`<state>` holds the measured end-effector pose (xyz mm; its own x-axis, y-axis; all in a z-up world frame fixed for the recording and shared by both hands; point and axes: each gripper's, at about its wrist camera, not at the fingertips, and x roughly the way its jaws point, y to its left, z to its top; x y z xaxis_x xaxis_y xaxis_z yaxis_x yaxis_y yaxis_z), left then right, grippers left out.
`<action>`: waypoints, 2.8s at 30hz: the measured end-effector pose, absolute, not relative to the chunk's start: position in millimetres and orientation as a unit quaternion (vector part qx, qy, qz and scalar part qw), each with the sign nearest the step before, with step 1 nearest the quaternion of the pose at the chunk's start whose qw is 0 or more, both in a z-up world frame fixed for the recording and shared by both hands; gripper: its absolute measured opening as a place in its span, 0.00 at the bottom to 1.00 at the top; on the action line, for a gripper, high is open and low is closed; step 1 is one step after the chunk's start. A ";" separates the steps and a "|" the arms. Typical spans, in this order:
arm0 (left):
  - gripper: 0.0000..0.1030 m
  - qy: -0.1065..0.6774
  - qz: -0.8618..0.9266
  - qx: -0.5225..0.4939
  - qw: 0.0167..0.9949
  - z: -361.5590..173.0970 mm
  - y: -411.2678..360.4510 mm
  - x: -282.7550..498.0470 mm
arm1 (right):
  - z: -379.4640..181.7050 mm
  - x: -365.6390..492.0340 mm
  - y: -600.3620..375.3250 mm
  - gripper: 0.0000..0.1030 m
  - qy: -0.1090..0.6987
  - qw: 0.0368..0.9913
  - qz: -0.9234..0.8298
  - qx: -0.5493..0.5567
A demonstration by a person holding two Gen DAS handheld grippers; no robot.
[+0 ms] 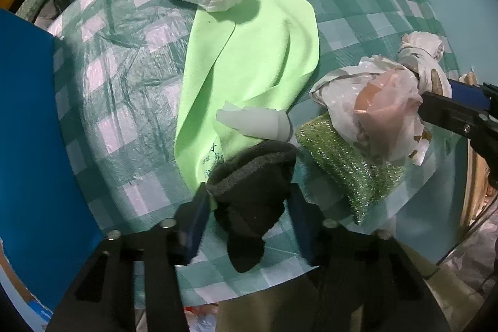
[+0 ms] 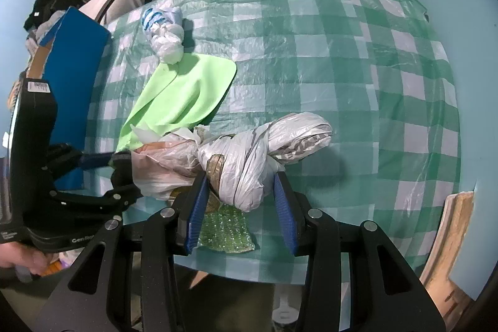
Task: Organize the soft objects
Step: 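Grasp the plastic bundle with the right gripper while the left gripper grasps the black sock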
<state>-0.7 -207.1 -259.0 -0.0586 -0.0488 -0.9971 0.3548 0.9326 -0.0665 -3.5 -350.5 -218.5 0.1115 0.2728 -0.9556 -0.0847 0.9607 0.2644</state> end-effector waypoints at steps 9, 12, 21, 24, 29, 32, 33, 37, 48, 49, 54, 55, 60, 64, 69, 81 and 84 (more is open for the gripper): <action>0.40 0.703 -0.149 0.088 0.690 -244.2 -189.7 -4.7 | -208.3 -3.7 -353.7 0.40 0.645 0.750 0.124 0.074; 0.40 0.699 -0.148 0.080 0.695 -237.7 -177.4 -3.2 | -201.8 -4.0 -354.9 0.40 0.641 0.754 0.125 0.074; 0.40 0.691 -0.160 0.026 0.705 -219.2 -139.6 6.7 | -190.6 -4.4 -352.9 0.40 0.630 0.762 0.128 0.073; 0.41 0.691 -0.151 0.015 0.707 -221.2 -130.3 12.0 | -190.3 -3.3 -349.5 0.40 0.630 0.762 0.130 0.072; 0.41 0.694 -0.125 0.006 0.709 -226.3 -118.9 20.1 | -191.5 -1.4 -346.6 0.40 0.631 0.761 0.132 0.069; 0.41 0.696 -0.117 -0.001 0.709 -231.8 -112.3 27.3 | -192.1 -1.1 -343.7 0.40 0.632 0.760 0.134 0.068; 0.41 0.695 -0.112 -0.001 0.710 -234.6 -111.4 30.7 | -192.6 -0.8 -342.5 0.40 0.633 0.760 0.135 0.067; 0.46 0.703 -0.096 0.005 0.704 -245.8 -111.5 33.5 | -193.6 -1.1 -340.4 0.40 0.634 0.758 0.136 0.067; 0.73 0.705 -0.069 0.016 0.705 -248.5 -107.2 10.2 | -195.0 -1.2 -341.6 0.40 0.635 0.757 0.140 0.072; 0.73 0.708 -0.065 0.016 0.703 -252.3 -108.7 7.3 | -195.5 -0.9 -341.5 0.40 0.635 0.756 0.142 0.072; 0.73 0.715 -0.046 0.008 0.698 -264.2 -106.6 3.7 | -196.7 -0.5 -340.4 0.40 0.637 0.753 0.147 0.066; 0.73 0.715 -0.044 0.008 0.698 -267.4 -106.6 6.3 | -196.9 -0.6 -340.3 0.40 0.638 0.753 0.148 0.065; 0.30 0.726 -0.042 0.008 0.686 -276.2 -105.3 3.5 | -197.3 -1.3 -340.5 0.40 0.638 0.753 0.149 0.064; 0.29 0.716 -0.051 0.008 0.696 -271.5 -106.8 -2.9 | -197.0 -1.0 -341.0 0.40 0.637 0.753 0.149 0.065; 0.29 0.705 -0.060 0.007 0.706 -256.1 -108.0 -16.4 | -193.2 -0.7 -342.1 0.40 0.633 0.756 0.152 0.066; 0.29 0.676 -0.067 0.009 0.734 -211.8 -115.7 -28.1 | -175.9 2.7 -335.0 0.40 0.620 0.766 0.163 0.056; 0.29 0.669 -0.069 0.012 0.740 -200.8 -114.4 -25.3 | -169.1 4.2 -332.0 0.40 0.614 0.770 0.165 0.053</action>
